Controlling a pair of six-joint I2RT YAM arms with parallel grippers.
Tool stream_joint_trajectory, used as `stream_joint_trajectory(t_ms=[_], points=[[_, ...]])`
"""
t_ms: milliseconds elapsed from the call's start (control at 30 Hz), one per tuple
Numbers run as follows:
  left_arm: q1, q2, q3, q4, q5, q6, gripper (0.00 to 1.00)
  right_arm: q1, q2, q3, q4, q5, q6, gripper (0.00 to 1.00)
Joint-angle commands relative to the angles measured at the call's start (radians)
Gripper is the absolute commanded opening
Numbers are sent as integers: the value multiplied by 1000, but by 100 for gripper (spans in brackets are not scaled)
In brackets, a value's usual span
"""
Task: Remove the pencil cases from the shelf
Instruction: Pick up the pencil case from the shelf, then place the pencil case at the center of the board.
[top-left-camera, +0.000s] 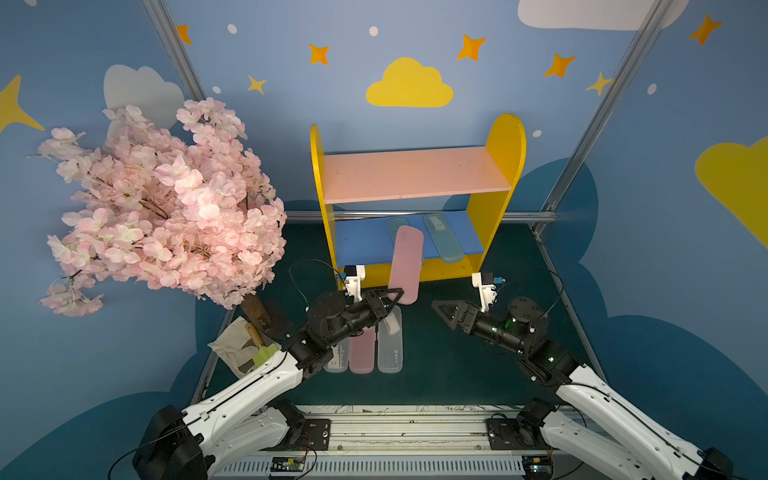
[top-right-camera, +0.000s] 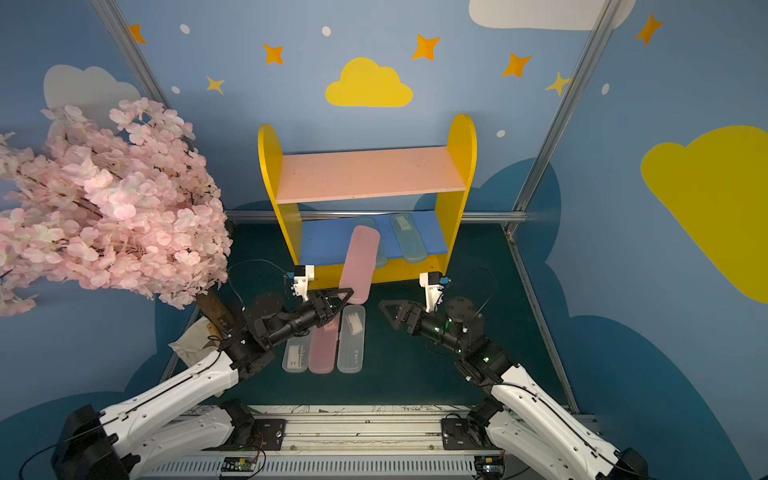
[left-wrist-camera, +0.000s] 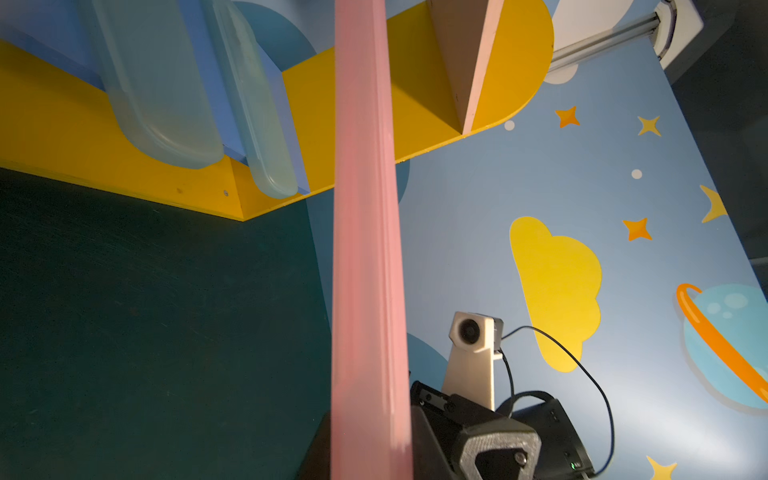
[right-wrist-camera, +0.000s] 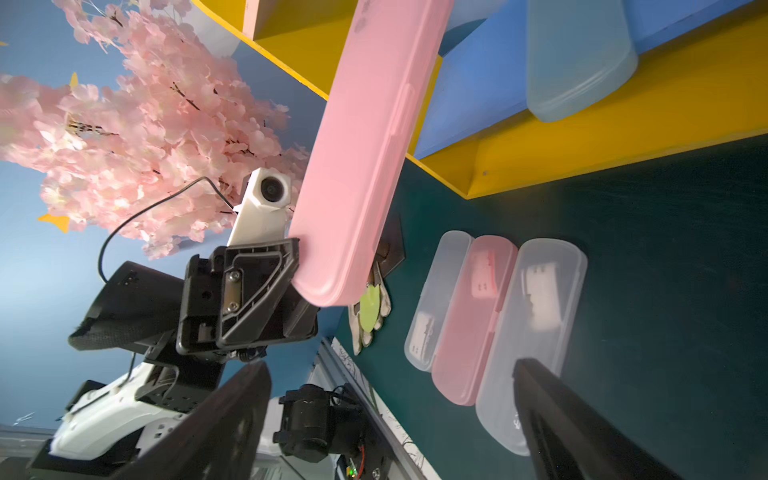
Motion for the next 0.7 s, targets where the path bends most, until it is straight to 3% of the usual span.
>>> stream_joint_trajectory(t_ms=[0, 200, 667], points=[[-26, -33, -14, 67, 32, -11, 3, -13, 22, 30, 124, -97, 69, 93], [-58, -35, -54, 125, 36, -84, 3, -45, 65, 62, 210, -121, 138, 91], [-103, -84, -54, 159, 77, -101, 3, -96, 180, 109, 271, -168, 273, 79]])
